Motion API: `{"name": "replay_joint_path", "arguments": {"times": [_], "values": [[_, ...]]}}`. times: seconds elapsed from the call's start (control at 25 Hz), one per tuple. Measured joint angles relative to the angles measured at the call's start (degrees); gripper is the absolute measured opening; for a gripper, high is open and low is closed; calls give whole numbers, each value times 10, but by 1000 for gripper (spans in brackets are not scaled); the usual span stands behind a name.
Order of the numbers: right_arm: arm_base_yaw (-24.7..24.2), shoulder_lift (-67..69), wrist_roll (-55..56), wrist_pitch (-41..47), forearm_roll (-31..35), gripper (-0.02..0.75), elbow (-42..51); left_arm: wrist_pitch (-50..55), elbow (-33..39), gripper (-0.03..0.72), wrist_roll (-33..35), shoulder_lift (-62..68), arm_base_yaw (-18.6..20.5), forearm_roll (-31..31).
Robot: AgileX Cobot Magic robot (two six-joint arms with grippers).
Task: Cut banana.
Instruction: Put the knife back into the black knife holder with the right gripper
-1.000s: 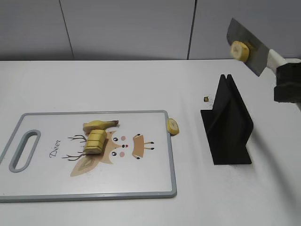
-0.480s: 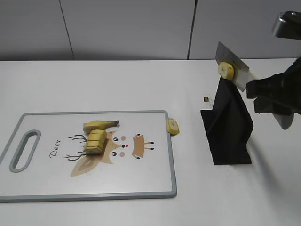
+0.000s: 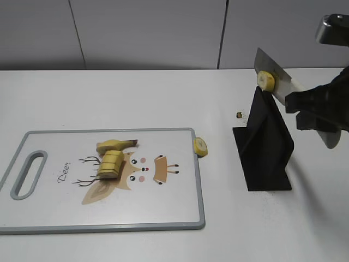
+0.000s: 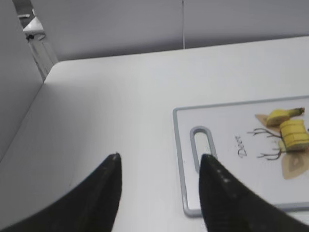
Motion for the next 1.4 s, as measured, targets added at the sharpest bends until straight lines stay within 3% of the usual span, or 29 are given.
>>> {"name": "replay_joint_path", "arguments": {"times": [0.24,1.0,1.08,1.28,1.4], "values": [[0,0,0,-4,0,162,5,80,14,502,-1,0,0,5],[0,61,0,-48,24,162,53,83,14,501,-2,-24,0,9],[0,61,0,-37,35,203,54,83,14,500,-2,-24,0,9],[0,50,-2,0,55,473,58,83,14,500,-2,-24,0,9],[0,30,-6,3,56,568,58,83,14,500,-3,-24,0,9]]}}
